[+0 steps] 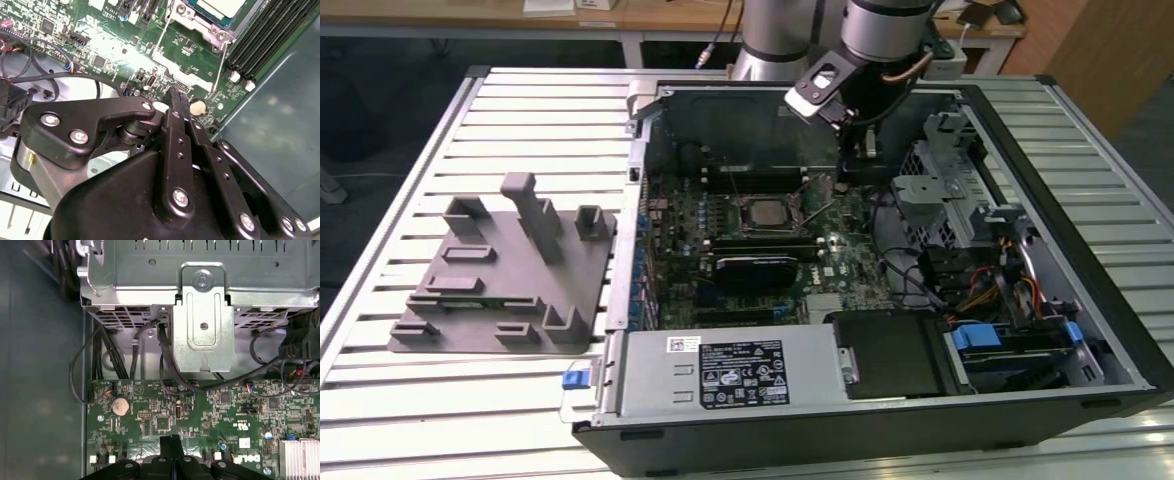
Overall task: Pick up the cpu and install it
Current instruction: 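Close the cpu cover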
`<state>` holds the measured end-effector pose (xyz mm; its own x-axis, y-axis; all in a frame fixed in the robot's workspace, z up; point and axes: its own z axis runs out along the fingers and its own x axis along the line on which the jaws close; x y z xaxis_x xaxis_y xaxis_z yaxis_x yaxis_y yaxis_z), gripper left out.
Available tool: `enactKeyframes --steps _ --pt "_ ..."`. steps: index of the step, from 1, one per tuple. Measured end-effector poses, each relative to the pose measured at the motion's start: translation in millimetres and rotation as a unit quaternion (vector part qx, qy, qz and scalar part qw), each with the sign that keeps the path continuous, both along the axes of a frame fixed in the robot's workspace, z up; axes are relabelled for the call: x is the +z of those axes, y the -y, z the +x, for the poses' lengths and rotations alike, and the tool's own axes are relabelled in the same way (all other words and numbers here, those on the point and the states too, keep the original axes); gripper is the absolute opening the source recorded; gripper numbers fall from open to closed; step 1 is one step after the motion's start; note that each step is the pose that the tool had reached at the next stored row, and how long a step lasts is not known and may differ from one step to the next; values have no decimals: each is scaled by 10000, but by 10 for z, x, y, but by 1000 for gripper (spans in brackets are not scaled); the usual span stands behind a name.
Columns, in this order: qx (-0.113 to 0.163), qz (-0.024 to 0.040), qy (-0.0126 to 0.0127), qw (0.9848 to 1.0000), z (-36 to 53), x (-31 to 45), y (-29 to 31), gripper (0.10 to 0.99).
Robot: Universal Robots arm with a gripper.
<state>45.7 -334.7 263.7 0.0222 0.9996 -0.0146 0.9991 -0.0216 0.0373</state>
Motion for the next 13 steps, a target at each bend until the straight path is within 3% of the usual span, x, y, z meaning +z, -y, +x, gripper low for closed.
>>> enactKeyframes --steps 7,13 --pt "-6 1 -47 10000 40 -108 2 106" --pt "-15 1 -109 9999 80 -189 5 106"
